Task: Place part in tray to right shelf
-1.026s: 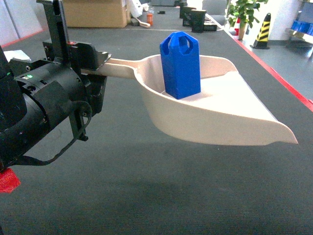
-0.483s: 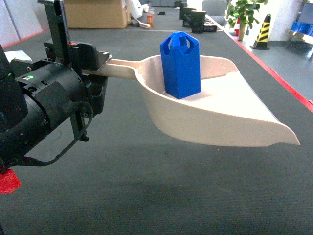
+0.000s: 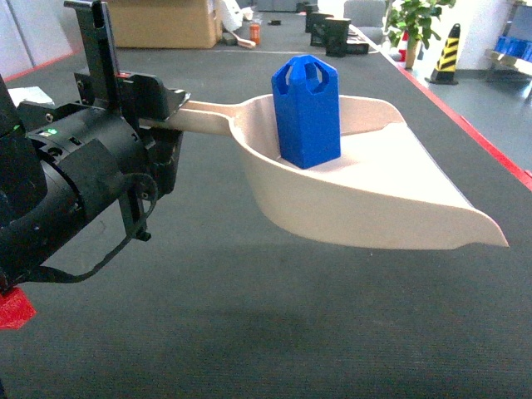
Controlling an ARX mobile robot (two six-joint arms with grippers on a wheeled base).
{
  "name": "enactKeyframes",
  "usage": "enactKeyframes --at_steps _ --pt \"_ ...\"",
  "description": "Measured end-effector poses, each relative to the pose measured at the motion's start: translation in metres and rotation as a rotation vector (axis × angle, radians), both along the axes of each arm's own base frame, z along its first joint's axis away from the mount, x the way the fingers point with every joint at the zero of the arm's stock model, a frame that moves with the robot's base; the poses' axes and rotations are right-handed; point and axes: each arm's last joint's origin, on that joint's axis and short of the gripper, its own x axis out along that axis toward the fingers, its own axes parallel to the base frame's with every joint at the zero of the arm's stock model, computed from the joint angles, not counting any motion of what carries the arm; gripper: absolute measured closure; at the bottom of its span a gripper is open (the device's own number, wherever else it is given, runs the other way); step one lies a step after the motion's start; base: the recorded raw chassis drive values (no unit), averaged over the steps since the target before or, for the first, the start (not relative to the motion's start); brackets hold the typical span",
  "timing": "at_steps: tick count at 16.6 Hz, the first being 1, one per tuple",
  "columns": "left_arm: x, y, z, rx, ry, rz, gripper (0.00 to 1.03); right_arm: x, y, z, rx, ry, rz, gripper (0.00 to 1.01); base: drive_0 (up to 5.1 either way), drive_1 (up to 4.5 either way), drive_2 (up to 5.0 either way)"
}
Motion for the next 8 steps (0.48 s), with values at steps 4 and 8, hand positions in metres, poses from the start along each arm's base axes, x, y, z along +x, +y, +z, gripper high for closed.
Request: enactKeyframes --at_steps 4,8 --pt "0.0 0.0 0.0 0.0 0.0 0.0 0.86 0.0 0.0 0.0 0.0 0.0 0.0 0.81 0.0 0.0 0.0" --pt "0.0 0.0 0.0 0.0 0.0 0.0 0.86 0.0 0.0 -0.0001 0.0 0.001 0.0 0.37 1.1 -0.57 -0.6"
